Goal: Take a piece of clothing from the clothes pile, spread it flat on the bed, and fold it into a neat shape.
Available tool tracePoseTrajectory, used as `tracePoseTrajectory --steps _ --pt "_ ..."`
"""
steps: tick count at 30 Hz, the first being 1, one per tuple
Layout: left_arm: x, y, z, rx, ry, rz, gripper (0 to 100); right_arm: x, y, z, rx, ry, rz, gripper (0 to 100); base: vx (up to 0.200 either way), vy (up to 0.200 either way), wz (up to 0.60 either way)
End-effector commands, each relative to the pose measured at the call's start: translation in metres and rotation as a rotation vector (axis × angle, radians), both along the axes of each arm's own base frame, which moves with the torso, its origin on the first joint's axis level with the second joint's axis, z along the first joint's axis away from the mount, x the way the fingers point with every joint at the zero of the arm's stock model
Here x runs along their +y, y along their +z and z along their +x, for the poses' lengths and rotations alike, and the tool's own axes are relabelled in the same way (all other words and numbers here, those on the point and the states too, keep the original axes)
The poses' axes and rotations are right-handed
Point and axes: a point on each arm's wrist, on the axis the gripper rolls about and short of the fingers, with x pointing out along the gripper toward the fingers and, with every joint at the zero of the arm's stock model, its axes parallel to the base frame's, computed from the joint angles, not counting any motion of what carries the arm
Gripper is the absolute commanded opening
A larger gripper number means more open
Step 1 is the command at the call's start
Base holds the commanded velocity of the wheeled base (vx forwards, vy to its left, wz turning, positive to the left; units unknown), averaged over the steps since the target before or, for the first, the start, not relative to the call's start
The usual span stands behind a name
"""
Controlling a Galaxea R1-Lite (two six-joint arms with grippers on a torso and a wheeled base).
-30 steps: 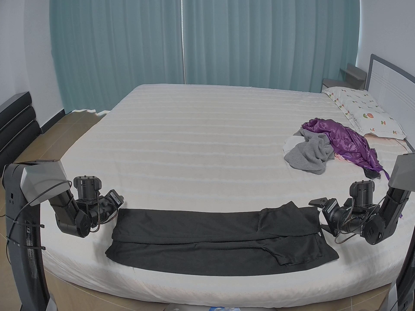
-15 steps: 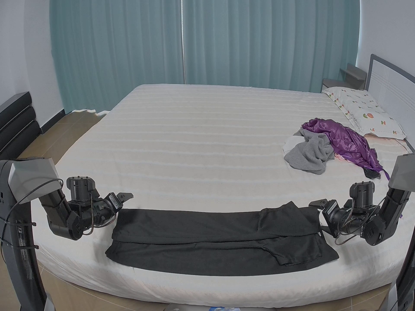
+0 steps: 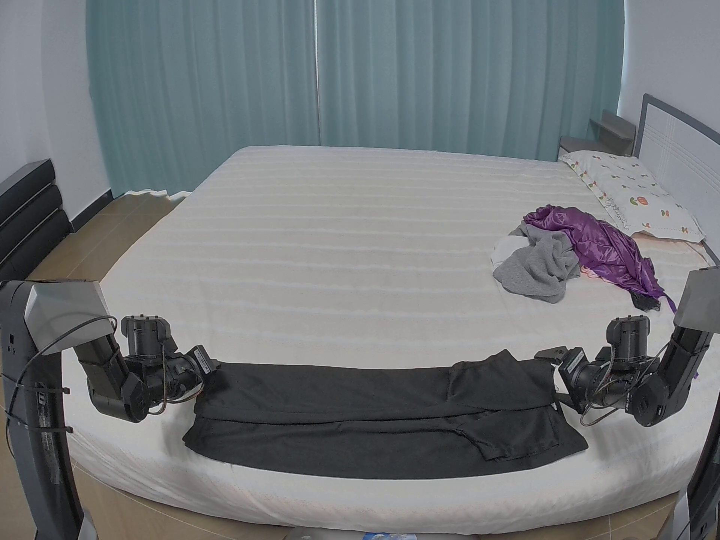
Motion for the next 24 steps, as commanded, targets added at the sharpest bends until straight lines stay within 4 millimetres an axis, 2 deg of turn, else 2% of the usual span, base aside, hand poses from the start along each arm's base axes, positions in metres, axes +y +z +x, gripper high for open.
tracePoseTrajectory --steps 1,17,18,24 --pt "0.0032 -0.0006 0.0033 -0.017 0.023 0.008 0 -0.0001 -0.0005 -0.0002 0.002 0.000 0.000 100 0.000 0.000 0.00" --pt "0.0055 -0.0068 0.0075 -0.030 0.049 0.018 0 -0.0001 -0.0009 -0.0002 0.003 0.000 0.000 100 0.000 0.000 0.00" --pt "0.0055 -0.0063 0.0075 -0.030 0.048 0.016 100 -0.0001 -0.0009 -0.0002 0.003 -0.001 0.001 100 0.000 0.000 0.00" --pt "0.0065 -0.0018 0.0052 -0.022 0.088 -0.040 100 -0.0005 -0.0009 -0.0001 0.004 -0.001 0.002 100 0.000 0.000 0.00"
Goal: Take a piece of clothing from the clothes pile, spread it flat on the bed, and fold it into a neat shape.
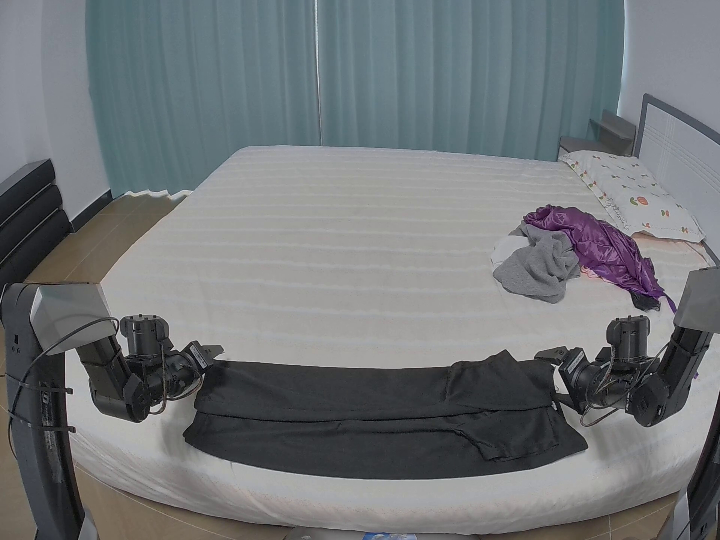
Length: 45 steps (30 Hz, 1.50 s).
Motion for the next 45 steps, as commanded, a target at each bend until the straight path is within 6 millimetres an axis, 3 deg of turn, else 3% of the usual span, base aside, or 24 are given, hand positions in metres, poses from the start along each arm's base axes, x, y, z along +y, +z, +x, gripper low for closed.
tracePoseTrajectory --steps 1,7,10,19,31,40,45 --pt "0.004 0.010 -0.005 -0.006 0.026 -0.024 100 -0.001 -0.001 0.000 0.003 -0.003 0.001 100 0.000 0.000 0.00" --pt "0.015 0.047 -0.037 -0.026 0.074 -0.073 100 -0.006 0.000 -0.005 0.015 0.015 0.036 100 0.000 0.000 0.00" --pt "0.013 0.052 -0.052 -0.009 0.074 -0.078 100 -0.007 0.000 -0.006 0.026 0.005 0.070 100 0.000 0.000 0.00" --pt "0.004 0.042 -0.084 0.092 0.033 -0.092 100 -0.007 -0.001 -0.007 0.036 0.007 0.087 100 -0.200 0.000 0.00" --pt "-0.002 0.035 -0.136 0.123 -0.037 -0.084 100 -0.006 -0.003 -0.011 0.051 0.026 0.103 100 0.000 0.000 0.00" --pt "-0.009 0.023 -0.133 0.129 -0.065 -0.069 100 -0.006 -0.003 -0.011 0.052 0.032 0.106 100 0.000 0.000 0.00" --pt "-0.013 0.009 -0.120 0.132 -0.067 -0.049 100 -0.006 -0.003 -0.011 0.053 0.031 0.106 100 0.000 0.000 0.00"
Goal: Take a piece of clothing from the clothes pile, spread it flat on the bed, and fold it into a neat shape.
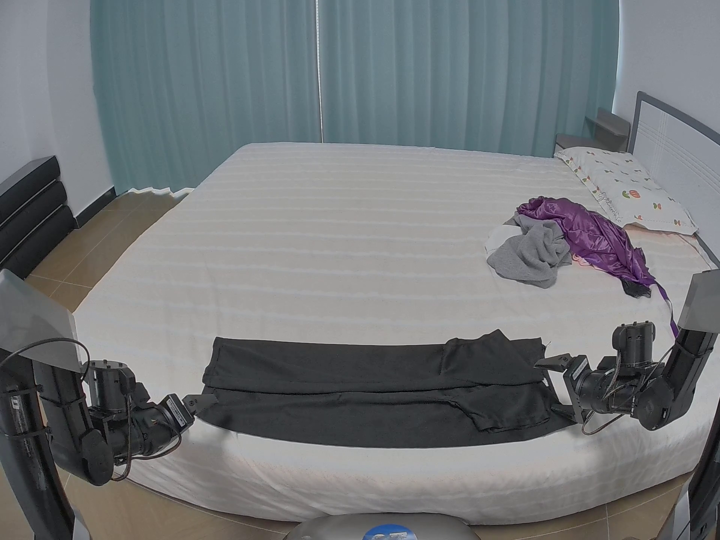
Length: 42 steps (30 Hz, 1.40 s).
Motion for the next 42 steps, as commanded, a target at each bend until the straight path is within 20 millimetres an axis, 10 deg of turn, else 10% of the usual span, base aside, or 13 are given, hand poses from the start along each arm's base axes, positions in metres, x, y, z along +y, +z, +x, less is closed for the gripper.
tracePoseTrajectory --steps 1,8,9,35,36,42 --pt "-0.002 -0.018 0.016 0.003 0.011 0.022 100 0.000 0.000 0.000 0.000 0.001 0.000 100 0.000 0.000 0.00" --pt "-0.003 -0.022 0.029 -0.024 0.017 0.026 100 0.000 0.000 0.000 0.001 0.001 0.000 100 0.000 0.000 0.00" --pt "-0.003 -0.023 0.027 -0.016 0.016 0.026 0 0.000 0.000 0.000 0.001 0.001 0.000 100 0.000 0.000 0.00" --pt "0.000 -0.021 0.004 0.050 0.082 0.069 0 0.000 0.000 0.000 0.001 0.001 0.000 100 0.000 0.000 0.00" --pt "0.000 -0.021 0.004 0.050 0.083 0.068 100 0.000 0.000 0.000 0.001 0.001 0.000 100 0.000 0.000 0.00" --pt "0.000 -0.018 0.007 0.030 0.088 0.061 100 0.000 0.000 0.000 0.000 0.001 0.000 100 0.000 0.000 0.00"
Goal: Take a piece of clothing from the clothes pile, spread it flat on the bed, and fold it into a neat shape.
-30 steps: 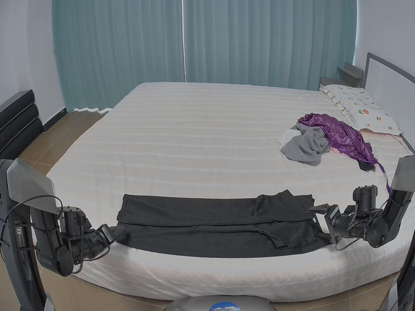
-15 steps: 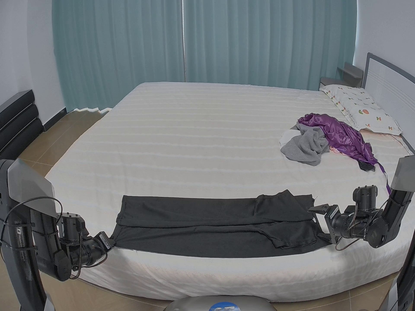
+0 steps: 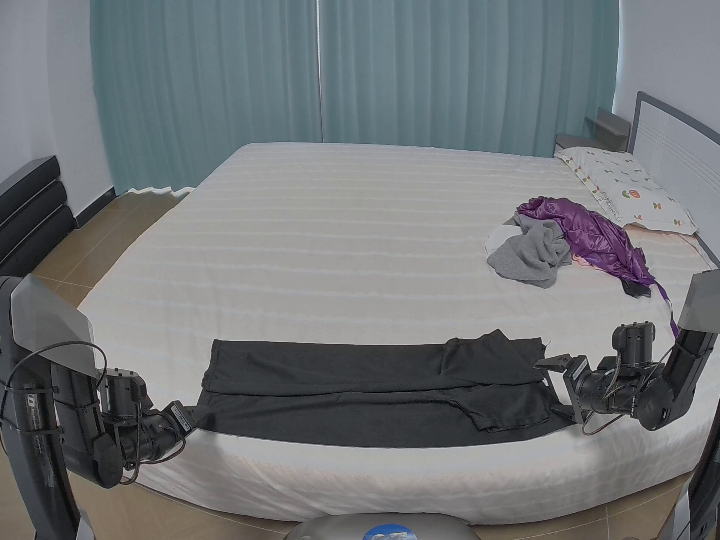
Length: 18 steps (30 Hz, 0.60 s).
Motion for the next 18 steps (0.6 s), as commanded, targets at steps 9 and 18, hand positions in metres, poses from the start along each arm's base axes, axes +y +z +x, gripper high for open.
tracePoseTrajectory --steps 9,18 --pt "0.002 0.022 0.004 -0.084 0.050 -0.058 100 0.000 0.001 0.000 -0.003 0.000 0.000 100 0.000 0.000 0.00" --pt "0.003 0.024 0.005 -0.096 0.050 -0.064 100 0.000 0.001 0.000 -0.003 0.000 0.000 100 0.133 0.000 0.00"
